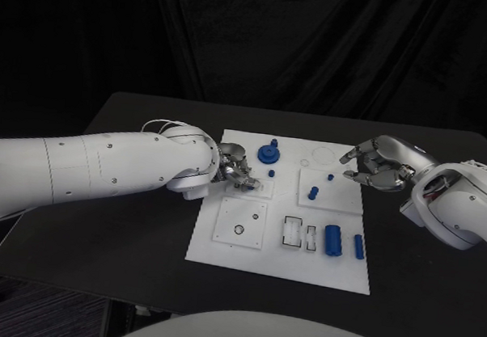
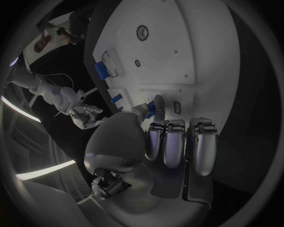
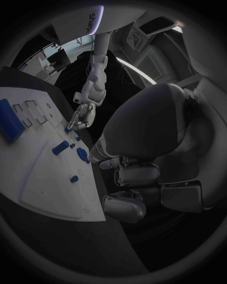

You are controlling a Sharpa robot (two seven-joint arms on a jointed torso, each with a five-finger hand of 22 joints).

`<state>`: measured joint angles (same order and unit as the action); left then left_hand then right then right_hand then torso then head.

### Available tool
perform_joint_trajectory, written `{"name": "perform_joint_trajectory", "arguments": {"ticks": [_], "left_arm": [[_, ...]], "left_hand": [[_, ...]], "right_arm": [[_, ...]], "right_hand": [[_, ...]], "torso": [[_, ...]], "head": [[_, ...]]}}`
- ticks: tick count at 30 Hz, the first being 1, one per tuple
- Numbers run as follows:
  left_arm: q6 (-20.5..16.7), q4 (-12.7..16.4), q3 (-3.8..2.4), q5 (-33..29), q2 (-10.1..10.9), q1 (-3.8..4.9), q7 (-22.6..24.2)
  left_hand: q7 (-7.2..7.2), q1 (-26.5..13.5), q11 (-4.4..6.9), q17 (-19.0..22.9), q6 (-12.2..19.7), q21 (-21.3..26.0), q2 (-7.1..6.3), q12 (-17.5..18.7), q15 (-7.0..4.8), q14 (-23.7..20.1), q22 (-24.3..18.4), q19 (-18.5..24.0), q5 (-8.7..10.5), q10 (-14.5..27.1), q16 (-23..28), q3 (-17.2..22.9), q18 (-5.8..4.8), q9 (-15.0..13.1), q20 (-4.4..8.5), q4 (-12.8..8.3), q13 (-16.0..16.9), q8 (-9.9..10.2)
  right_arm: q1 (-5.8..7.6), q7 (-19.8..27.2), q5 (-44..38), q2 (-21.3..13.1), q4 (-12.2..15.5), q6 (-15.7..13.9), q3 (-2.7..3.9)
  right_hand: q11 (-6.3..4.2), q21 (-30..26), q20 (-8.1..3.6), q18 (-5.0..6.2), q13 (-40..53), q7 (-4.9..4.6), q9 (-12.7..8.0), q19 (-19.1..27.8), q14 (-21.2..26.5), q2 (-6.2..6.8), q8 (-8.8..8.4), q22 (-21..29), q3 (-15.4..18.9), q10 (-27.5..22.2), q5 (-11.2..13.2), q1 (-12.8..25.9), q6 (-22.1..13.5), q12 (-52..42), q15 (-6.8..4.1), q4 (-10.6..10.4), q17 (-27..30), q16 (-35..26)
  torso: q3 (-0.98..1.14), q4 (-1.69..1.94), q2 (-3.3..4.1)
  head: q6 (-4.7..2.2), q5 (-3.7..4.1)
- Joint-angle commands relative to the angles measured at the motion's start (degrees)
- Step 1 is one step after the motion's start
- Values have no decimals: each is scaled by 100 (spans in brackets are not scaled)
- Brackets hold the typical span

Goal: Assemble the parts on the task board

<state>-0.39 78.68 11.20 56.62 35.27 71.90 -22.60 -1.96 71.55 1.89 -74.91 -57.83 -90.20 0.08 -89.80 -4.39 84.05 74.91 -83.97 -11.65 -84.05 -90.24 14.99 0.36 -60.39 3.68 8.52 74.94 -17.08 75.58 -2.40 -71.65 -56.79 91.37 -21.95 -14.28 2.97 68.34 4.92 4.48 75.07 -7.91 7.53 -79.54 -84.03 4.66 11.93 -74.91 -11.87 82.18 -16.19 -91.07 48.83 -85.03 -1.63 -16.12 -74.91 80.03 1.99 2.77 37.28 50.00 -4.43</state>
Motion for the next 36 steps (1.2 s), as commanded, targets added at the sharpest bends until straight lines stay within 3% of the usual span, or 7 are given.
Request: {"name": "perform_joint_trajectory", "arguments": {"ticks": [1,23,36], "left_arm": [[457,-3,91,3,4,-124,-216],[140,11,90,3,43,-133,-144],[-530,450,88,3,350,-121,259]], "left_hand": [[47,47,41,-1509,11,20,5,-20,-37,595,1509,-603,49,-595,24,458,-36,8,45,-474,1506,25],[31,-210,23,-1509,-9,20,-38,-20,-24,595,1509,-603,98,-595,24,445,-36,26,32,-365,1506,65],[48,-211,35,-1509,-22,20,-73,-20,-28,595,1509,-603,23,-595,24,457,-36,27,31,-389,1506,72]], "right_arm": [[-14,-103,-22,-2,-4,51,4],[-14,-116,-6,-19,5,101,4],[-14,-105,-1,-30,24,102,4]], "right_hand": [[4,-11,8,70,750,-7,-5,28,-161,-26,16,-463,-33,-40,-32,-1,42,26,54,4,-333,-19],[6,-16,10,71,742,-9,-11,30,-158,-27,13,-463,-37,-50,-34,1,41,32,56,3,-327,-24],[15,-20,14,71,756,-9,-14,29,-158,-41,26,-465,-51,-33,-37,4,68,20,61,3,-328,-23]], "torso": [[0,0,2],[-1,-1,4],[-2,2,2]], "head": [[0,-8],[0,2],[0,46]]}}
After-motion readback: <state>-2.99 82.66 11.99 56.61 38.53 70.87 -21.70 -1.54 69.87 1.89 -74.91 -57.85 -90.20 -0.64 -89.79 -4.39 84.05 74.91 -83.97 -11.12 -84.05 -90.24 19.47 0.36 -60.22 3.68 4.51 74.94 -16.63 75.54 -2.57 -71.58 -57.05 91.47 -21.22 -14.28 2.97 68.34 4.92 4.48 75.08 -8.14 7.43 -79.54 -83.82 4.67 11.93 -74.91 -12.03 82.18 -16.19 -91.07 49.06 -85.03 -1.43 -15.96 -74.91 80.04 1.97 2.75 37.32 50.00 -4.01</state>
